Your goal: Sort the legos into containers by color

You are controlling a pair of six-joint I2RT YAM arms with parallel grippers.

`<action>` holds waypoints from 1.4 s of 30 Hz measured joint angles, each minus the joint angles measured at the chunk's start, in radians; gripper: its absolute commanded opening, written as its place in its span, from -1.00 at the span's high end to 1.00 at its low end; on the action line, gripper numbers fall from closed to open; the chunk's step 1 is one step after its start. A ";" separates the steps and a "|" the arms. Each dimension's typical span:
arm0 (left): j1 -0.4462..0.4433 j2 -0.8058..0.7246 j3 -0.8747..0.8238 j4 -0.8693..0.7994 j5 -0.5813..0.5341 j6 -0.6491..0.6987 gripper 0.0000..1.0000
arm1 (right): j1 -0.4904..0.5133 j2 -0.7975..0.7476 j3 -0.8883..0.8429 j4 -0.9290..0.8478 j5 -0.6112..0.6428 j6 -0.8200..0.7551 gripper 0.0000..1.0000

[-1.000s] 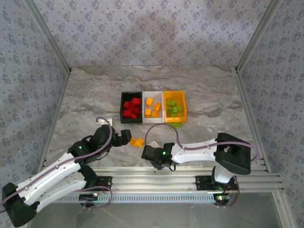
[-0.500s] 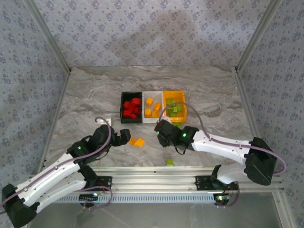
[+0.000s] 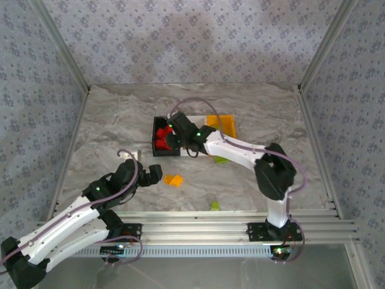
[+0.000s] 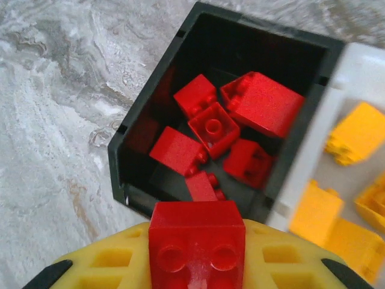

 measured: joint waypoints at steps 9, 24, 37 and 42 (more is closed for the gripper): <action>0.008 -0.034 0.000 -0.041 0.000 0.001 -0.99 | -0.018 0.216 0.206 0.004 -0.027 -0.003 -0.37; 0.012 0.229 0.070 0.036 0.098 0.073 -0.99 | -0.013 -0.331 -0.253 0.127 0.016 0.038 -0.62; 0.043 0.158 0.077 0.005 0.070 0.051 -0.99 | 0.178 -0.283 -0.532 0.091 -0.032 -0.014 -0.75; 0.055 0.064 0.069 -0.027 0.055 0.025 -0.99 | 0.198 -0.146 -0.506 0.099 -0.026 -0.042 -0.66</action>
